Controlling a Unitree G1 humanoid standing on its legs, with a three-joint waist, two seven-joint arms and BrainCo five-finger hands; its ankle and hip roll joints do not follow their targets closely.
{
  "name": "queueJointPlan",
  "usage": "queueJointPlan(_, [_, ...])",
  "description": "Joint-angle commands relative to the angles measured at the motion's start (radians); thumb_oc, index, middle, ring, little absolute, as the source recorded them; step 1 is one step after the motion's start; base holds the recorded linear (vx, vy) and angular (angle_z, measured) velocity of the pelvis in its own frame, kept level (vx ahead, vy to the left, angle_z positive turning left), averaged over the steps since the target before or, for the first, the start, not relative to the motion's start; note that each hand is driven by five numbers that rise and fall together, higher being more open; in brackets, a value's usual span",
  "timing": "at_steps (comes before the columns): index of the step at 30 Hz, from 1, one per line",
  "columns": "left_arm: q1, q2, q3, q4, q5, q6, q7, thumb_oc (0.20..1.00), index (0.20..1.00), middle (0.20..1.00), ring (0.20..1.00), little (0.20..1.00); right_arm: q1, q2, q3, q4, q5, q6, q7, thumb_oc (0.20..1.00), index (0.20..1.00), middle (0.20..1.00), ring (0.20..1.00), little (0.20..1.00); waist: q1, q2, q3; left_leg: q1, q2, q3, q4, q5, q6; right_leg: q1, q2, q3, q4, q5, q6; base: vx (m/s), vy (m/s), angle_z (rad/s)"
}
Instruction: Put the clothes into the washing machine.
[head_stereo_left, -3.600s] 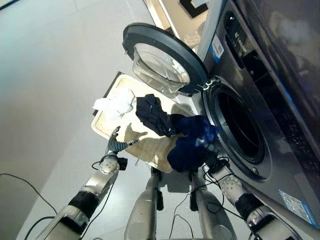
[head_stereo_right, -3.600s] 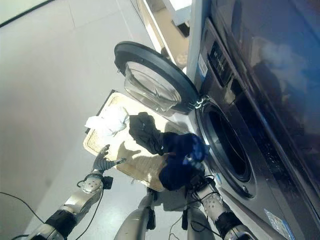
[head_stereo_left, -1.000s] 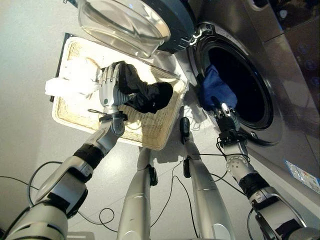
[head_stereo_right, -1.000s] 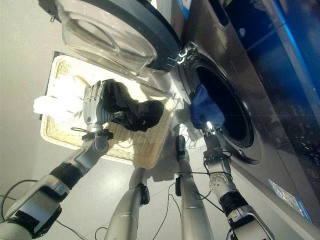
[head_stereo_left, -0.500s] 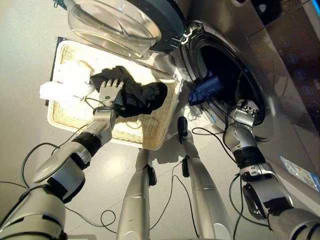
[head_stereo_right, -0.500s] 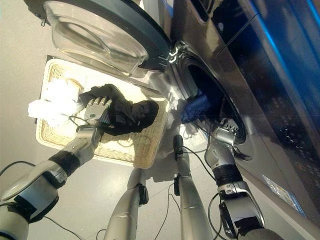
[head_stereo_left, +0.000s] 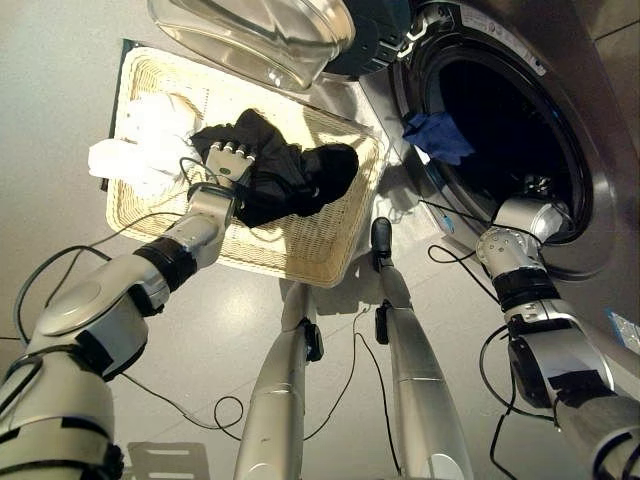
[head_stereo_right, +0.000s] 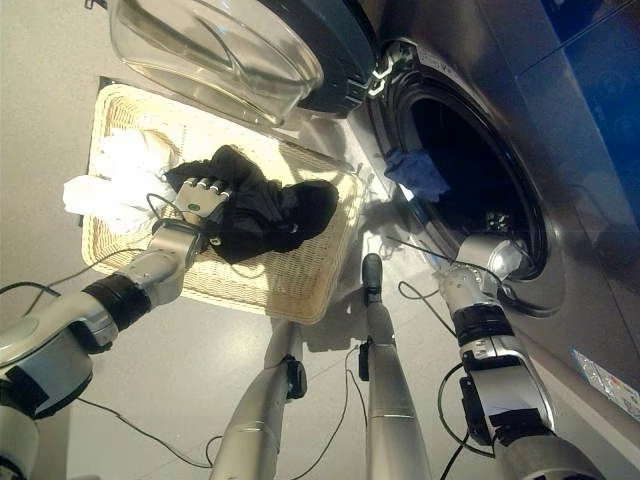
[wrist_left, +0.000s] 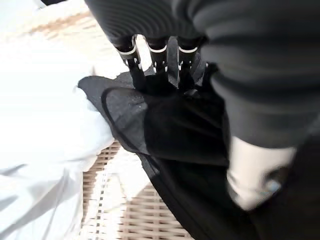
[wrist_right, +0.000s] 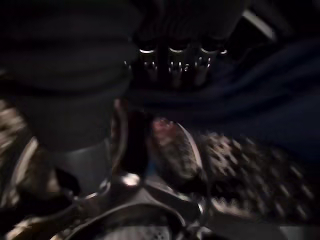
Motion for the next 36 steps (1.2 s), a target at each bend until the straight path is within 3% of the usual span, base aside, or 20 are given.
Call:
queueJointPlan(1, [0.011, -0.051, 0.076, 0.055, -0.074, -0.059, 0.029, 0.200, 0.200, 0.200, 0.200, 0.200, 0.033, -0.091, -0.021, -0.091, 0.046, 0.027, 0.076, 1.000, 1.000, 1.000, 1.000, 1.000, -0.031, -0.017, -0.019, 0.005, 0.015, -0.016, 0.052, -0.091, -0.084, 0.059, 0.058, -0.044, -0.144, 0.105, 0.056, 0.00, 0.034, -0.10])
queueJointPlan(6, [0.020, -0.094, 0.090, 0.074, -0.108, -0.119, 0.076, 0.200, 0.200, 0.200, 0.200, 0.200, 0.090, -0.052, 0.011, -0.094, 0.194, 0.042, 0.251, 1.000, 1.000, 1.000, 1.000, 1.000, -0.034, -0.042, -0.019, 0.011, 0.021, -0.014, 0.017, -0.077, -0.085, 0.060, 0.066, -0.045, -0.159, 0.113, 0.055, -0.01, -0.008, -0.06])
queueJointPlan(7, [0.019, -0.101, 0.100, 0.071, -0.126, -0.157, 0.090, 0.200, 0.200, 0.200, 0.200, 0.200, 0.118, -0.031, 0.019, -0.101, 0.222, 0.072, 0.313, 1.000, 1.000, 1.000, 1.000, 1.000, -0.035, -0.050, -0.019, 0.014, 0.021, -0.016, 0.008, -0.074, -0.085, 0.062, 0.067, -0.049, -0.163, 0.116, 0.056, -0.02, -0.022, -0.07])
queueJointPlan(9, [0.027, -0.106, 0.112, 0.065, -0.149, -0.177, 0.111, 0.200, 0.200, 0.200, 0.200, 0.200, 0.146, -0.011, 0.032, -0.107, 0.217, 0.088, 0.336, 1.000, 1.000, 1.000, 1.000, 1.000, -0.033, -0.054, -0.019, 0.031, 0.022, -0.020, 0.001, -0.078, -0.086, 0.079, 0.070, -0.052, -0.167, 0.110, 0.057, -0.02, -0.020, -0.05])
queueJointPlan(15, [0.062, -0.094, 0.172, 0.049, -0.192, -0.211, 0.131, 0.200, 0.200, 0.200, 0.200, 0.200, 0.226, 0.022, 0.071, -0.087, 0.062, 0.145, 0.265, 1.000, 1.000, 1.000, 1.000, 1.000, -0.029, -0.058, -0.019, 0.036, 0.019, -0.017, 0.002, -0.064, -0.090, 0.089, 0.062, -0.058, -0.171, 0.121, 0.058, -0.03, -0.006, -0.01])
queueJointPlan(18, [0.082, -0.085, 0.189, 0.039, -0.196, -0.219, 0.140, 0.200, 0.200, 0.200, 0.200, 0.200, 0.234, 0.016, 0.072, -0.066, 0.085, 0.145, 0.272, 1.000, 1.000, 1.000, 1.000, 1.000, -0.024, -0.055, -0.019, 0.042, 0.019, -0.020, 0.002, -0.063, -0.090, 0.097, 0.060, -0.062, -0.172, 0.121, 0.058, -0.03, 0.003, 0.05])
queueJointPlan(21, [0.124, -0.059, 0.239, 0.018, -0.285, -0.259, 0.193, 0.200, 0.200, 0.200, 0.200, 0.200, 0.231, 0.002, 0.052, -0.027, 0.094, 0.157, 0.274, 1.000, 1.000, 1.000, 1.000, 1.000, -0.003, -0.049, -0.019, 0.057, 0.016, -0.029, 0.001, -0.064, -0.092, 0.120, 0.053, -0.077, -0.178, 0.120, 0.060, -0.07, -0.010, 0.10])
queueJointPlan(23, [0.164, -0.052, 0.288, -0.003, -0.367, -0.296, 0.233, 0.200, 0.200, 0.200, 0.200, 0.200, 0.232, -0.001, 0.050, -0.015, 0.075, 0.189, 0.254, 1.000, 1.000, 1.000, 1.000, 1.000, 0.011, -0.046, -0.019, 0.076, 0.013, -0.035, 0.002, -0.073, -0.091, 0.140, 0.050, -0.088, -0.179, 0.112, 0.061, -0.04, -0.033, 0.08])
queueJointPlan(26, [0.248, -0.050, 0.401, -0.046, -0.508, -0.367, 0.282, 0.200, 0.200, 0.200, 0.200, 0.200, 0.249, 0.012, 0.040, -0.008, 0.177, 0.260, 0.313, 1.000, 1.000, 1.000, 1.000, 1.000, 0.032, -0.047, -0.019, 0.078, 0.008, -0.046, 0.020, -0.076, -0.086, 0.148, 0.042, -0.105, -0.167, 0.109, 0.059, -0.05, -0.044, 0.18])
queueJointPlan(29, [0.393, -0.072, 0.542, -0.120, -0.646, -0.491, 0.354, 0.200, 0.200, 0.200, 0.200, 0.200, 0.315, 0.059, 0.022, -0.033, 0.250, 0.348, 0.358, 1.000, 1.000, 1.000, 1.000, 1.000, 0.058, -0.045, -0.019, 0.106, -0.001, -0.066, 0.031, -0.087, -0.081, 0.182, 0.041, -0.121, -0.154, 0.091, 0.056, -0.07, -0.016, 0.16])
queueJointPlan(30, [0.393, -0.070, 0.545, -0.122, -0.646, -0.490, 0.354, 0.200, 0.200, 0.200, 0.200, 0.200, 0.313, 0.059, 0.023, -0.034, 0.249, 0.347, 0.357, 1.000, 1.000, 1.000, 1.000, 1.000, 0.056, -0.045, -0.019, 0.098, -0.002, -0.066, 0.033, -0.082, -0.081, 0.175, 0.039, -0.121, -0.153, 0.096, 0.055, -0.05, -0.001, 0.17])
queueJointPlan(31, [0.478, -0.094, 0.608, -0.183, -0.678, -0.543, 0.370, 0.200, 0.200, 0.200, 0.200, 0.200, 0.365, 0.100, 0.036, -0.067, 0.213, 0.379, 0.349, 1.000, 1.000, 1.000, 1.000, 1.000, 0.069, -0.040, -0.019, 0.117, -0.006, -0.079, 0.034, -0.089, -0.076, 0.194, 0.039, -0.123, -0.147, 0.083, 0.051, -0.05, 0.001, 0.13])
queueJointPlan(32, [0.478, -0.092, 0.611, -0.185, -0.677, -0.542, 0.369, 0.200, 0.200, 0.200, 0.200, 0.200, 0.362, 0.101, 0.037, -0.070, 0.211, 0.378, 0.347, 1.000, 1.000, 1.000, 1.000, 1.000, 0.067, -0.041, -0.019, 0.110, -0.007, -0.079, 0.035, -0.083, -0.075, 0.187, 0.038, -0.124, -0.146, 0.088, 0.050, -0.05, 0.013, 0.14])
queueJointPlan(36, [0.655, -0.160, 0.714, -0.354, -0.734, -0.650, 0.347, 0.200, 0.200, 0.200, 0.200, 0.200, 0.475, 0.165, 0.143, -0.181, -0.110, 0.394, 0.262, 1.000, 1.000, 1.000, 1.000, 1.000, 0.086, -0.031, -0.019, 0.143, -0.013, -0.102, 0.018, -0.082, -0.063, 0.218, 0.042, -0.120, -0.145, 0.071, 0.040, -0.03, 0.028, 0.09])
